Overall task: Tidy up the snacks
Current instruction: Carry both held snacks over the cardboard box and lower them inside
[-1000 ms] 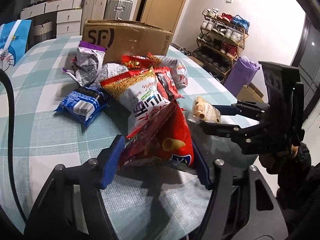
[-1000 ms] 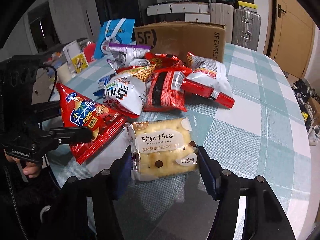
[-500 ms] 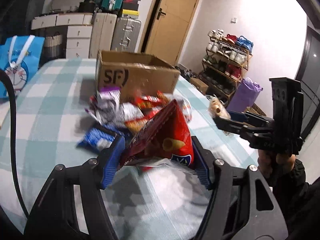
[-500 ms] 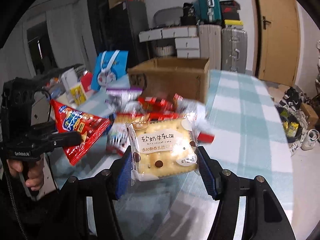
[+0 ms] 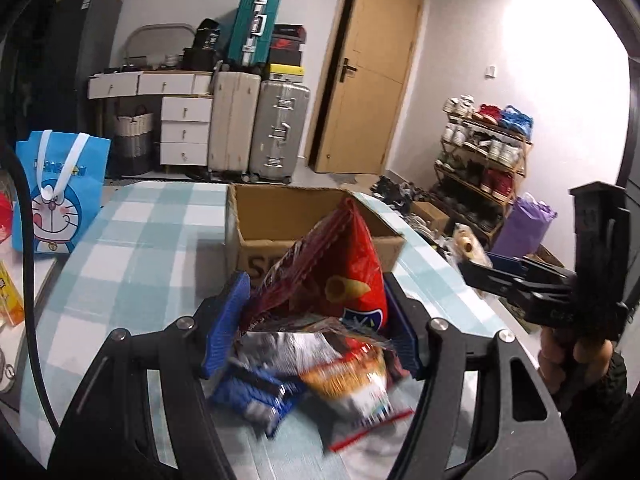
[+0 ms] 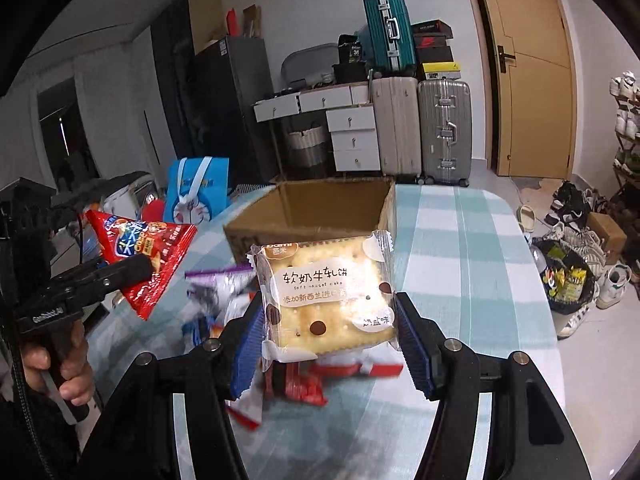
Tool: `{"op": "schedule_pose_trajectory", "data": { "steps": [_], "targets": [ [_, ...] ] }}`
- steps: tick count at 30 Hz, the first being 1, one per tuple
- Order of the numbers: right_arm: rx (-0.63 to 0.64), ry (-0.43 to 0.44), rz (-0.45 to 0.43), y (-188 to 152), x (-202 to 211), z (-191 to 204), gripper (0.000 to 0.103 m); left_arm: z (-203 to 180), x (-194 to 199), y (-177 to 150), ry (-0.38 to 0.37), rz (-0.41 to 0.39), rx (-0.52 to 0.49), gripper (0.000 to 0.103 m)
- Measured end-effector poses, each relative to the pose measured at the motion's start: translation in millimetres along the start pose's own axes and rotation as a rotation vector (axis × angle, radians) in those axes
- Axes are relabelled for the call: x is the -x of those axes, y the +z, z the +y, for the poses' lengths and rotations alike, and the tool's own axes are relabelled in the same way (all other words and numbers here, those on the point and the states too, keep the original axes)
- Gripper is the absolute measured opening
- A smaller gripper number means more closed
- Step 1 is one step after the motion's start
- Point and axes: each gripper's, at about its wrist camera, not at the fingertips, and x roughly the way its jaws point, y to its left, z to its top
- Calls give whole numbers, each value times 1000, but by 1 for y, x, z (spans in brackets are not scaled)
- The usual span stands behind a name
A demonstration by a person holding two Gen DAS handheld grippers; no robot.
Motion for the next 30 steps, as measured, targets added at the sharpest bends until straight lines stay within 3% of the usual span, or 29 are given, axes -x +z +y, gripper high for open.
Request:
{"op": "schedule_pose_trajectory", "data": {
  "steps": [12, 22, 30],
  "targets": [
    [15, 8, -20, 58, -41, -8, 62, 18, -57, 54, 56, -7, 1, 64],
    [4, 13, 12, 76, -85, -10, 62, 29, -117, 85, 71, 23, 5, 64],
    [5, -2, 40, 81, -116, -17, 62, 30, -168, 84, 104, 61, -13, 64]
  ]
}}
